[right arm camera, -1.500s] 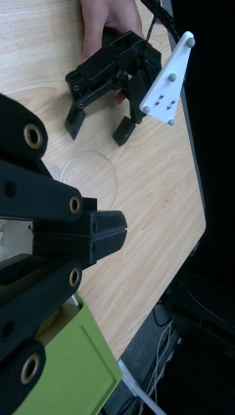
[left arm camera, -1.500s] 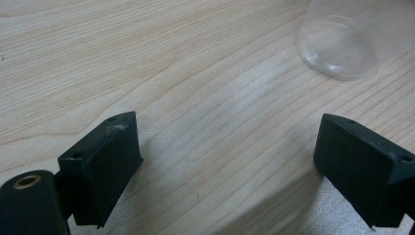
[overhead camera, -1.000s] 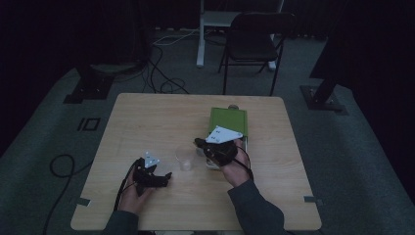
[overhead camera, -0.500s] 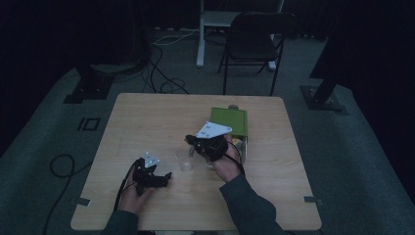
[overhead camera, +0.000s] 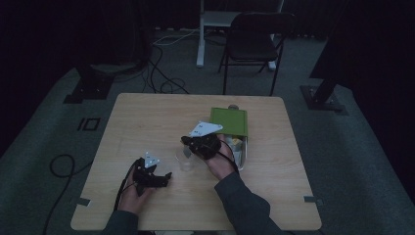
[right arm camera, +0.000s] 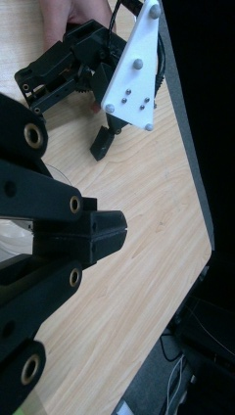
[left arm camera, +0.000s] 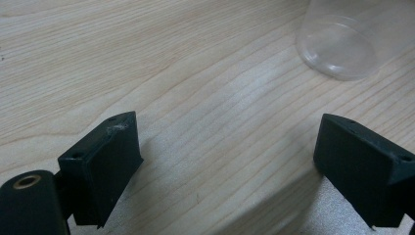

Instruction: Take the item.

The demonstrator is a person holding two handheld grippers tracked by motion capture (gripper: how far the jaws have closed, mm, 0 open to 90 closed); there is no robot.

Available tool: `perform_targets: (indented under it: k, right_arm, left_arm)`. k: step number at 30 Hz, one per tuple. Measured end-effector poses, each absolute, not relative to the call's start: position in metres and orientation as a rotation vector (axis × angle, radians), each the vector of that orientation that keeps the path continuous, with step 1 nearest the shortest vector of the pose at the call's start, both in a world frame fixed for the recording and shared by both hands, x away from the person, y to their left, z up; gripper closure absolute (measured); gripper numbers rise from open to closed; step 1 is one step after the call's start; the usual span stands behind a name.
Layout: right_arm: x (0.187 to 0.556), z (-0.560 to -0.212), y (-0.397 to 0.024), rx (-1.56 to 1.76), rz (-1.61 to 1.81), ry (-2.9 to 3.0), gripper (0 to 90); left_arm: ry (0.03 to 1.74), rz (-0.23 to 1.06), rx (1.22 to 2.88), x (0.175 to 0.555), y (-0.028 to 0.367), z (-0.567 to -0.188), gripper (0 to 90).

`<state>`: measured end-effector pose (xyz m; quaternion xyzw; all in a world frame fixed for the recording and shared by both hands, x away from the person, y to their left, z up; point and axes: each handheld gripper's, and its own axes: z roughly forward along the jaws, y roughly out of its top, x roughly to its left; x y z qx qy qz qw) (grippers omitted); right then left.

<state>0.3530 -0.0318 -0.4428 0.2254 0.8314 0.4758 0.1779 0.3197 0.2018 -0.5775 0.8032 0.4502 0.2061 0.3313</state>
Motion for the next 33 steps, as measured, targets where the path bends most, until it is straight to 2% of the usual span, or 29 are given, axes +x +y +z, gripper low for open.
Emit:
perform_targets:
  k: [10, 12, 17, 33]
  right_arm:
    - [0.355, -0.457, -0.029, 0.643, 1.308, 2.394, 89.0]
    - [0.355, -0.46, -0.028, 0.645, 1.293, 2.417, 72.5]
    - [0.352, -0.46, -0.031, 0.656, 1.292, 2.398, 60.4]
    - [0.331, -0.456, -0.061, 0.657, 1.296, 2.369, 55.7]
  left_arm:
    - [1.177, 0.54, 2.099, 0.32, 0.202, -0.578, 10.9]
    - [1.177, 0.54, 2.096, 0.32, 0.202, -0.578, 10.9]
    - [1.177, 0.541, 2.096, 0.32, 0.202, -0.578, 10.9]
    - [1.177, 0.54, 2.098, 0.32, 0.202, -0.578, 10.9]
